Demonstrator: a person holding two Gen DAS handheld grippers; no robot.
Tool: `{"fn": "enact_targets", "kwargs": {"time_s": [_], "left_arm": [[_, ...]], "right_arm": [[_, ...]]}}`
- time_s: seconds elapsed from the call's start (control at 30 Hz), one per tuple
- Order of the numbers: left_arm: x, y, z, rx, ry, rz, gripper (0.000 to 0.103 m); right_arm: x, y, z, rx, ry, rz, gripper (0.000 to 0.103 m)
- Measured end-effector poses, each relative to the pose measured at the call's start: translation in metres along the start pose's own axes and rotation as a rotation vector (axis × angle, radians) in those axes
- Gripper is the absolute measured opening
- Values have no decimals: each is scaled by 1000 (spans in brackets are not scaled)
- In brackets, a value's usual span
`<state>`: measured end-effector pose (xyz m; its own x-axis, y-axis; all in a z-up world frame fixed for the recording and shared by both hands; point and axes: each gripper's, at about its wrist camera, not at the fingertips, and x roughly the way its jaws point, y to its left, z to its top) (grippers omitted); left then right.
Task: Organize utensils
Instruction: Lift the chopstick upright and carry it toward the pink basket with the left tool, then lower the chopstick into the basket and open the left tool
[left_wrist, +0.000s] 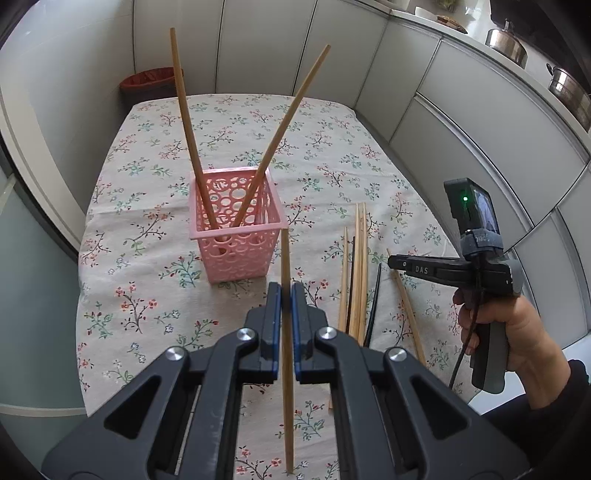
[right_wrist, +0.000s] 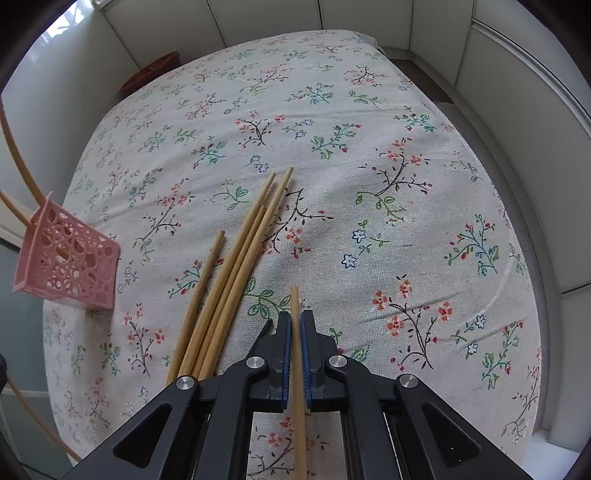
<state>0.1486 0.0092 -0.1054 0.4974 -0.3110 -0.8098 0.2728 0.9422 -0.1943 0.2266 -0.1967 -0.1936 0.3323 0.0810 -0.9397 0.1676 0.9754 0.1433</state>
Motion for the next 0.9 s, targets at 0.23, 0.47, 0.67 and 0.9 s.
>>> {"fn": "enact_targets", "kwargs": {"time_s": [0.23, 0.47, 0.67, 0.9], "left_arm": [[-13, 2, -1, 3, -39, 7, 6], [-34, 2, 1, -5, -112, 6, 6], [-55, 1, 3, -14, -186, 2, 6], [-73, 1, 6, -19, -268, 7, 6]], "right_arm": [[-41, 0, -10, -27, -75, 68, 5], [-101, 11, -27, -88, -205, 131, 5], [-147, 27, -42, -147, -323, 161, 5], [-179, 47, -54, -217, -419, 162, 5]]}}
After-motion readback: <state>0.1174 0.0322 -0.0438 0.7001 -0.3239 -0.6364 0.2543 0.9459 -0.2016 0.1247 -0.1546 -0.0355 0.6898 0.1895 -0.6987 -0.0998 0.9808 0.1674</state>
